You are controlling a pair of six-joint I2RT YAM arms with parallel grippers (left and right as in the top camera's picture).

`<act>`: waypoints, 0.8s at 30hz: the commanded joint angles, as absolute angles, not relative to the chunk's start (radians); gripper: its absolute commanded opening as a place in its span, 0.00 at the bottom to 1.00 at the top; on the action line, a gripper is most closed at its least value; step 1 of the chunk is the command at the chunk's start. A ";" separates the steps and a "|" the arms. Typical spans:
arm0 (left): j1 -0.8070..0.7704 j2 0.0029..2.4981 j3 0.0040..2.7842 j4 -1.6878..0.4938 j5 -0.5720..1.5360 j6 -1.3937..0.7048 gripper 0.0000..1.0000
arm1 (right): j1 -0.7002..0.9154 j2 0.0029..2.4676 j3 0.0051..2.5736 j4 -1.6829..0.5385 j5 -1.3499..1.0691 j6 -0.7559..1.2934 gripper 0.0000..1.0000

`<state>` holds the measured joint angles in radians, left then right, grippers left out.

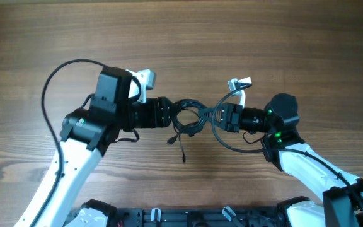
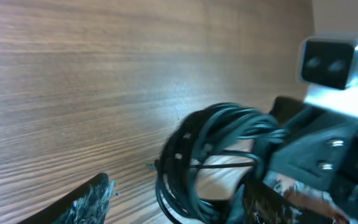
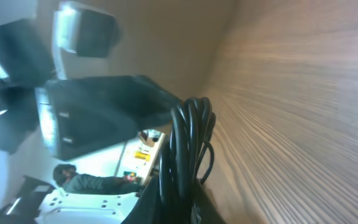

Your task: Untangle cables

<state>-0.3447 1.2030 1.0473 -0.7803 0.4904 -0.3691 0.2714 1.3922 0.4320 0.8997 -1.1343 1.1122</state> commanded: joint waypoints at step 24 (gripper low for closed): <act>-0.376 1.383 1.047 -0.771 0.672 -0.213 0.04 | 0.268 1.401 0.445 0.962 -1.180 1.233 0.04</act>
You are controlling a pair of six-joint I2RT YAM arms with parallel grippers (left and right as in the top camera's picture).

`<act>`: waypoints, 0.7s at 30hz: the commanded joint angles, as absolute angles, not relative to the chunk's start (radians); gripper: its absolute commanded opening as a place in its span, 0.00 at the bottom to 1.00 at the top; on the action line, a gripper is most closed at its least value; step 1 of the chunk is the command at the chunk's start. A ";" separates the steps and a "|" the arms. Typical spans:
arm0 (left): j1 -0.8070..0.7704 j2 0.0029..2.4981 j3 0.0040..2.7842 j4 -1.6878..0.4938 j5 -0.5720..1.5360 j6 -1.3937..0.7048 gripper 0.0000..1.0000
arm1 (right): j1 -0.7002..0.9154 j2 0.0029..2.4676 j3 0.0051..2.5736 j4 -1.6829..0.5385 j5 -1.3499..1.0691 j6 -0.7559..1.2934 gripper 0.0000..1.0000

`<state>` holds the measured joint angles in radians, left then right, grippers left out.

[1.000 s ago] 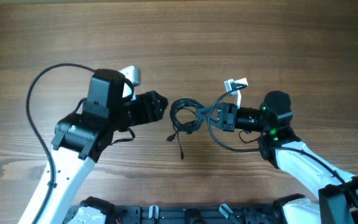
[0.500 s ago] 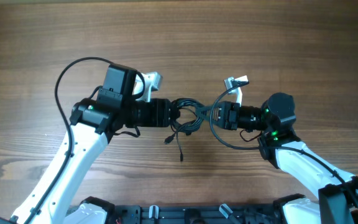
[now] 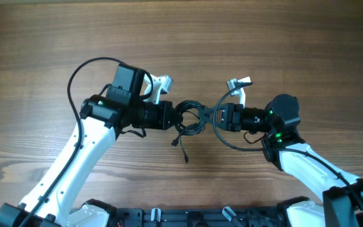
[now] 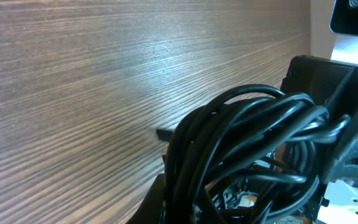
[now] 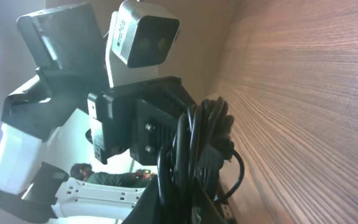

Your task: Untangle cables

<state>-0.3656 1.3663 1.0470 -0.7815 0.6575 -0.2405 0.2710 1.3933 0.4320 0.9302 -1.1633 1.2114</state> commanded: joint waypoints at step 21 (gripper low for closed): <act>-0.229 1.378 1.047 -0.782 0.324 -1.179 0.04 | 0.443 1.401 0.445 0.886 -0.871 0.763 0.88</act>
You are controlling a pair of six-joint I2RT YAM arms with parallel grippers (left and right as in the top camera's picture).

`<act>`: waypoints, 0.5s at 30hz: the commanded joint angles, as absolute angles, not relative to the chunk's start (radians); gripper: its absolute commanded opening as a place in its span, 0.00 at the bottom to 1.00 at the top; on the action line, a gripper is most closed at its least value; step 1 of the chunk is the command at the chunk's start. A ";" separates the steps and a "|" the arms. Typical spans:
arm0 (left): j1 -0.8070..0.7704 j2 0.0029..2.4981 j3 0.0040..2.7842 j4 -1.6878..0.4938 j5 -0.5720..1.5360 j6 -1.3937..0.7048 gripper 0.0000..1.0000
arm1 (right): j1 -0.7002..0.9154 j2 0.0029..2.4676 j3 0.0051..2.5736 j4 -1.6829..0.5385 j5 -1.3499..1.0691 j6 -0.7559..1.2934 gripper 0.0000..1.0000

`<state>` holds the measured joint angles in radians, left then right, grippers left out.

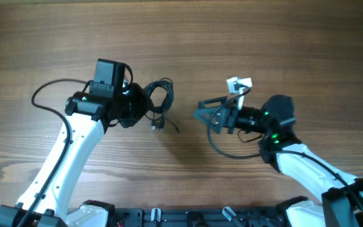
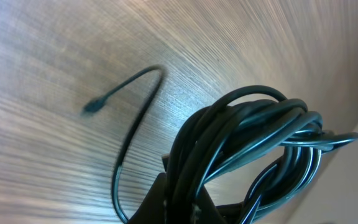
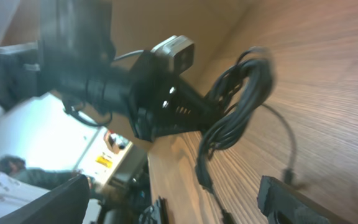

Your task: Untangle cables

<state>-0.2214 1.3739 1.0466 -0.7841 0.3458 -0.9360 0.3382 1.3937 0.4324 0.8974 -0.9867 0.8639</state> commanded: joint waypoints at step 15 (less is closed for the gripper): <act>-0.353 1.378 1.047 -0.783 0.266 -1.245 0.04 | 0.676 1.401 0.445 0.738 -0.287 0.479 0.80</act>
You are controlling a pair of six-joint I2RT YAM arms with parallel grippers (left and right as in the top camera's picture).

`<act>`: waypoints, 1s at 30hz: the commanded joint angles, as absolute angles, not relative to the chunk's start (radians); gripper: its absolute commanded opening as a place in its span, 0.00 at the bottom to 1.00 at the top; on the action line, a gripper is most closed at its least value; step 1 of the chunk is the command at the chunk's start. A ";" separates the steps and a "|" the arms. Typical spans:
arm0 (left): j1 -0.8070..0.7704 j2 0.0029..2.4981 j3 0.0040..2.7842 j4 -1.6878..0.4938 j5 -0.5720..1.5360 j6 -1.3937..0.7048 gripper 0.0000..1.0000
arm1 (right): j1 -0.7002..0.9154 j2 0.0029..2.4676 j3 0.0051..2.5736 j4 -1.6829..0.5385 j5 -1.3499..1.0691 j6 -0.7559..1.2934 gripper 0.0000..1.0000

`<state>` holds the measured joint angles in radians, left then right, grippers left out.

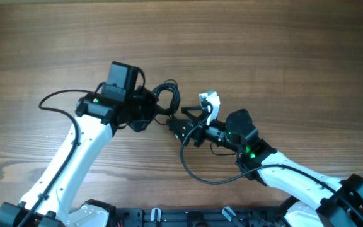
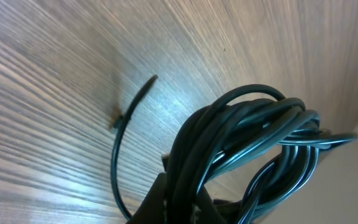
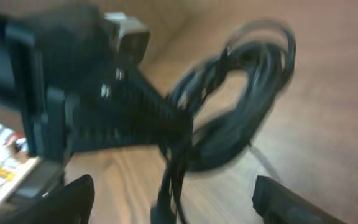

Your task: Untangle cables

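Note:
A coiled bundle of black cables hangs off the table, with my left gripper shut on it. In the left wrist view the bundle rises from the shut left gripper, and one loose cable end trails over the wood. My right gripper is open, just right of and below the bundle. The right wrist view is blurred. It shows the bundle ahead of the open right gripper, and a dangling cable end between its fingers.
The wooden table lies under both arms. The right arm's own black wire loops over the wood near the front. A dark rail runs along the front edge.
My right gripper, still open, has moved left from well right of the bundle to just beside it. The left gripper, still holding the bundle, has shifted slightly right.
At first my right gripper was shut on the bundle and the left stood open around it. Then both were shut on it. Then the right was open and apart while the left held the bundle further left. Now the open right gripper is at the bundle again.

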<state>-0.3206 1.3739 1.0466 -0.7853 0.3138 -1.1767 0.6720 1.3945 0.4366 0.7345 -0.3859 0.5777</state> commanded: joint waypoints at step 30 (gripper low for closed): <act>-0.391 1.378 1.047 -0.737 0.403 -1.593 0.04 | 0.676 1.401 0.445 0.693 -0.414 0.481 0.04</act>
